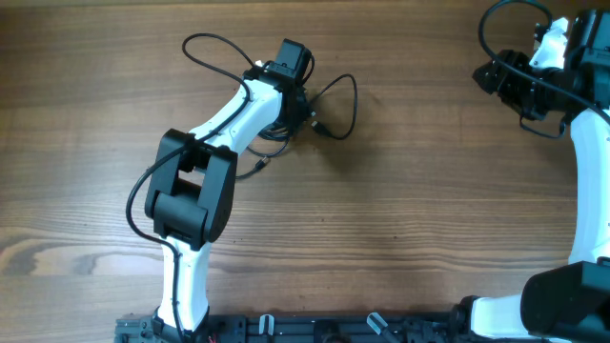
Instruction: Untangle cables
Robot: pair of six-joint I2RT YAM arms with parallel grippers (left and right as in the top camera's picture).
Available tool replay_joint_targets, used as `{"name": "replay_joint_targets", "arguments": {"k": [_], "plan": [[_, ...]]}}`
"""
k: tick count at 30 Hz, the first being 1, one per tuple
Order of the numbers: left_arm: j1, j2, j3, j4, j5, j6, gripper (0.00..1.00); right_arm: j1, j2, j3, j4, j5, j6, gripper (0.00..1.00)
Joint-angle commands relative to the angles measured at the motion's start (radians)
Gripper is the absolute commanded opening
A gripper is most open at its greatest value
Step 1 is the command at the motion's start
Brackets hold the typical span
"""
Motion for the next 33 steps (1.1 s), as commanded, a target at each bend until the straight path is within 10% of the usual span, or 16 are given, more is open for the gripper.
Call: {"name": "replay_joint_targets", "arguments": {"k": [1, 12, 28, 33], "plan": [[0.007, 0.031, -0.005, 0.003, -0.017, -0.013, 0.32, 0.003, -0.002, 0.003, -0.003, 0.018, -0.005, 0.65], [0.009, 0.024, -0.002, -0.019, 0.058, -0.012, 0.04, 0.003, -0.002, 0.003, -0.006, 0.017, -0.004, 0.65], [0.002, -0.374, -0.002, -0.287, 0.405, -0.005, 0.04, 0.005, -0.002, 0.003, -0.012, -0.154, -0.043, 0.66], [-0.002, -0.378, -0.002, -0.309, 0.474, 0.225, 0.04, 0.021, -0.002, 0.003, -0.024, -0.153, -0.050, 0.66]]}}
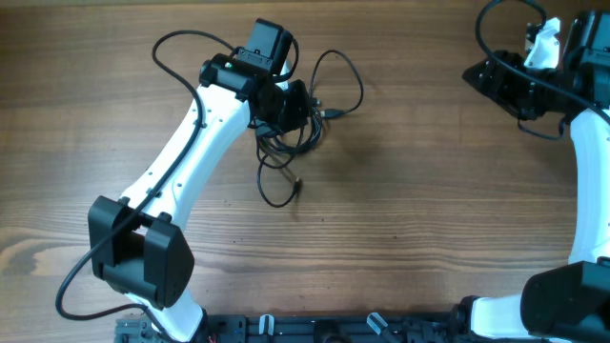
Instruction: Untangle cables
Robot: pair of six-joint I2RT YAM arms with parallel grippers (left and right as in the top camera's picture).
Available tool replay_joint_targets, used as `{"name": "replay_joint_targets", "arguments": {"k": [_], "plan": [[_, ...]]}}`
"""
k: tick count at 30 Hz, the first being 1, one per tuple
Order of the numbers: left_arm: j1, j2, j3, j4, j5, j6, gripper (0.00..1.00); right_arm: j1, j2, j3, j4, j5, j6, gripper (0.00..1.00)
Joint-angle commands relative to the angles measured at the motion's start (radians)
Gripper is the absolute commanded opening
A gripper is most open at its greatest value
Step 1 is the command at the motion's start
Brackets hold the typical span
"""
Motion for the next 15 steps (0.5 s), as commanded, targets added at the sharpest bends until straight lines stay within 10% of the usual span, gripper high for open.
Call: {"name": "replay_joint_targets", "arguments": {"k": [1, 8, 15], "plan": [[-0.011, -0.016, -0.001, -0.008, 0.068, 0.222, 0.04, 0.024, -0.002, 0.003, -0.003, -0.027, -0.025, 0.66], [-0.098, -0.005, -0.040, -0.084, -0.055, 0.476, 0.05, 0.053, -0.002, 0.003, -0.008, -0.015, -0.029, 0.67], [-0.109, -0.005, -0.273, -0.042, -0.314, 0.435, 0.14, 0.053, -0.002, 0.003, -0.007, -0.015, -0.028, 0.68]]}}
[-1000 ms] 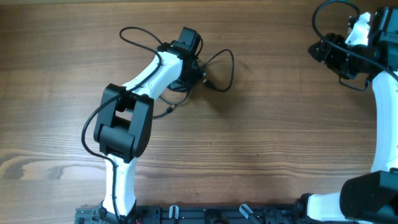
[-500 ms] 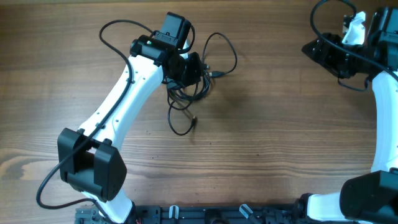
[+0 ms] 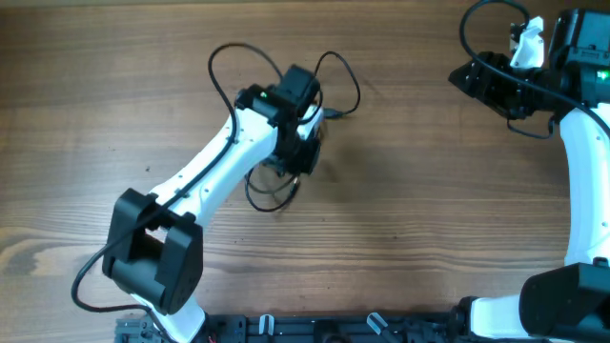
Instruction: Untangle cables
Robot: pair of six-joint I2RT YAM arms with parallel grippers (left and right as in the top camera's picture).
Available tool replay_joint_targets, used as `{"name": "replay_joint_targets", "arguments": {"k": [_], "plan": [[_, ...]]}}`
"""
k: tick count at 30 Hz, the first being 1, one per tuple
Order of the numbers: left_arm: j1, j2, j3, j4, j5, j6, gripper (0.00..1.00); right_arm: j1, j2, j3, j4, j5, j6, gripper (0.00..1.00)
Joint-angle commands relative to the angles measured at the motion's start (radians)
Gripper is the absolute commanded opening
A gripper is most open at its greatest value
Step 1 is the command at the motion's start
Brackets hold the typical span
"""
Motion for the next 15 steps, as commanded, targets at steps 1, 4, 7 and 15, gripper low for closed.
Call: {"name": "replay_joint_targets", "arguments": {"k": [1, 4, 7, 15], "plan": [[0.009, -0.005, -0.073, -0.008, -0.218, -0.069, 0.15, 0.003, -0.002, 0.003, 0.002, -0.012, -0.020, 0.68], [0.009, -0.005, -0.073, -0.036, -0.306, -0.079, 0.35, 0.003, -0.002, 0.003, 0.002, -0.012, -0.020, 0.68], [0.011, -0.011, -0.073, -0.045, -0.310, -0.162, 0.58, 0.003, -0.002, 0.003, 0.002, -0.012, -0.020, 0.68], [0.189, -0.371, -0.072, 0.184, -0.225, -0.416, 0.76, 0.003, -0.002, 0.003, 0.027, -0.012, -0.017, 0.70]]}}
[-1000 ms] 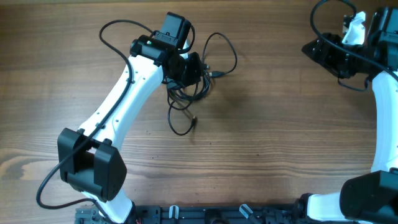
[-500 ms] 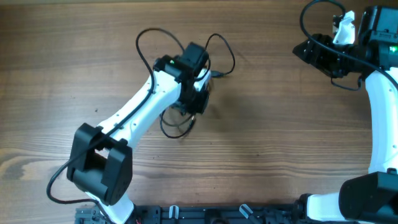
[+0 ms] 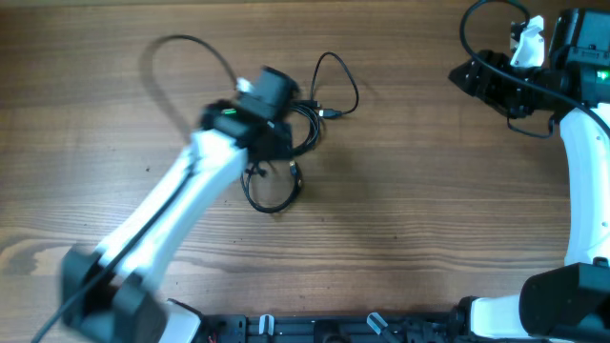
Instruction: Untangle cables
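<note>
A tangle of thin black cable [image 3: 307,122] lies at the upper middle of the wooden table [image 3: 400,210]. One loop [image 3: 335,84] reaches up and to the right, ending in a small plug. Another loop [image 3: 272,193] lies toward the front. My left gripper [image 3: 276,138] is blurred with motion at the left edge of the tangle. The wrist hides its fingers, so their state does not show. Far off at the upper right, my right gripper [image 3: 459,74] points left, its fingers together on nothing.
The left arm's own black lead [image 3: 186,43] arcs over the table at the upper left. The right arm's lead [image 3: 477,24] loops at the top right. The arm bases and a black rail [image 3: 315,326] line the front edge.
The left wrist has moved left and a little back, off the middle of the tangle. The cable loops lie where they were. The right arm has not moved.
First my left gripper was down on the bunched tangle. Then the arm stood further left, with a loop drawn out toward the front. After that it was over the tangle's right side. Now it is left of the tangle, with the cable spread looser. The right gripper shifted slightly left.
</note>
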Robot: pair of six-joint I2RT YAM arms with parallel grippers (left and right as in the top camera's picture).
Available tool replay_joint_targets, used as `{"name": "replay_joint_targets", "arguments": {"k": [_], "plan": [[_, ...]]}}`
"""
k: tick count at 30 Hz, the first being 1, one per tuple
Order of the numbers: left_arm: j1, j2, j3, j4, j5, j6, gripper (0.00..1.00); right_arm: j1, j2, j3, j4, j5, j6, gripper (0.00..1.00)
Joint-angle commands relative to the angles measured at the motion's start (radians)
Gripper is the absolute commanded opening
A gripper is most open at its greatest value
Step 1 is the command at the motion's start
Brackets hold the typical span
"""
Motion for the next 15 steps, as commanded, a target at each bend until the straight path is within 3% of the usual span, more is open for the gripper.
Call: {"name": "replay_joint_targets", "arguments": {"k": [1, 5, 8, 12, 15], "plan": [[0.167, -0.135, 0.008, 0.140, 0.184, -0.078, 0.76, 0.003, -0.002, 0.003, 0.015, -0.012, -0.016, 0.70], [0.327, -0.055, 0.007, 0.153, 0.465, 0.046, 0.72, 0.003, -0.002, 0.003, 0.010, 0.000, -0.019, 0.71], [0.395, 0.030, 0.007, 0.072, 0.511, 0.125, 0.65, 0.003, -0.002, 0.003, 0.011, 0.003, -0.020, 0.71], [0.433, 0.171, 0.007, -0.012, 0.656, 0.317, 0.66, 0.003, -0.002, 0.003, 0.010, 0.016, -0.020, 0.72], [0.433, 0.289, 0.007, -0.066, 0.657, 0.359, 0.61, 0.003, -0.002, 0.003, 0.002, 0.019, -0.020, 0.72]]}}
